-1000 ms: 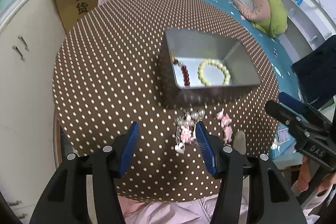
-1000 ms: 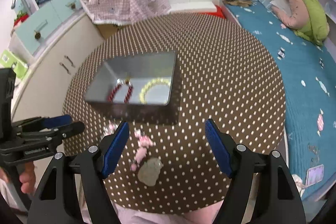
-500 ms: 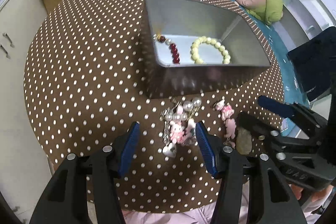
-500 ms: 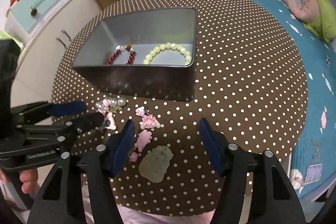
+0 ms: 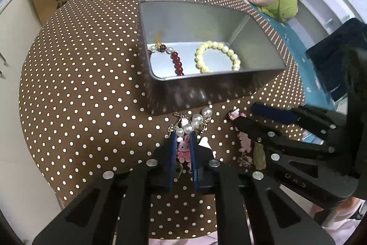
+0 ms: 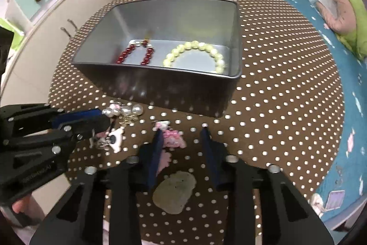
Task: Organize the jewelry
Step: 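Grasp the pearl keychain with the left gripper while the right grasps a pink charm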
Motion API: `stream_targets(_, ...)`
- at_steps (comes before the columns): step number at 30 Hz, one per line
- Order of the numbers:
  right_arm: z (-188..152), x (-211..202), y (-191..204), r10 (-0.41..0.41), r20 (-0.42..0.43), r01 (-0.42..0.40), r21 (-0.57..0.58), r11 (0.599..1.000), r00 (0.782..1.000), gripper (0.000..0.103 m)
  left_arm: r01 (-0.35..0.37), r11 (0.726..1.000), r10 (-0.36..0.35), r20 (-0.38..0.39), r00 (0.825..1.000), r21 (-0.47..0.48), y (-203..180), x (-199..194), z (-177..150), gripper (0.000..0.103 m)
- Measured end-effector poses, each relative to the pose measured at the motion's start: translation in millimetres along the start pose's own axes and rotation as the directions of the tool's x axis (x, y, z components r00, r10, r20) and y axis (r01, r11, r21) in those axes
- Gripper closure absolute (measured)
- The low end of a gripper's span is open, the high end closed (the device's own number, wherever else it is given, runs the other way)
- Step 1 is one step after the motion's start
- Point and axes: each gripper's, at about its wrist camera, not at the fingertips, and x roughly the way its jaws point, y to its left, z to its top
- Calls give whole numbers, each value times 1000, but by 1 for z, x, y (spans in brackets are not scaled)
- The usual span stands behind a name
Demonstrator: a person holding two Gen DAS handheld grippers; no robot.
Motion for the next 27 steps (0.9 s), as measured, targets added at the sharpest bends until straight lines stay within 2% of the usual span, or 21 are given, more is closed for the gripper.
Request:
stream_targets(1, 0, 1, 1, 22, -5, -22, 1, 1000, 1000, 83, 0, 1000, 0, 10, 1000, -2, 8, -6, -3, 93)
stream_targets(8, -5, -2, -3, 60, 0, -60, 23, 998, 998, 85, 12, 1000, -11, 64, 998, -6, 21, -32, -7, 93)
stream_targets(10, -9, -8, -12, 70, 8, -70, 35, 997, 998, 93, 15, 1000, -15, 79, 997, 2, 23, -40, -11, 93)
stream_targets(12, -10, -12, -16, 79, 19, -80, 49, 996, 997, 93, 12, 1000, -13, 88, 996, 9, 24, -44, -13, 93)
stream_targets(15, -10, -15, -20, 68, 26, -70, 53, 996, 997, 93, 9, 1000, -10, 58, 998, 6, 22, -36, -14, 92)
stream_targets(17, -11, -14, -26, 90, 23, -92, 78, 993, 996, 92, 21, 1000, -21, 35, 999, 6, 19, -28, -15, 92)
stream_targets(18, -11, -14, -28, 101, 24, -102, 84, 991, 995, 91, 25, 1000, -25, 23, 999, 8, 18, -25, -15, 90)
stream_targets(20, -11, -18, -32, 90, 35, -92, 86, 992, 995, 91, 28, 1000, -28, 19, 999, 11, 17, -22, -16, 67)
stream_targets(27, -10, -14, -39, 85, 15, -86, 104, 991, 996, 90, -2, 1000, 2, -1, 1000, -3, 14, -9, -14, 64)
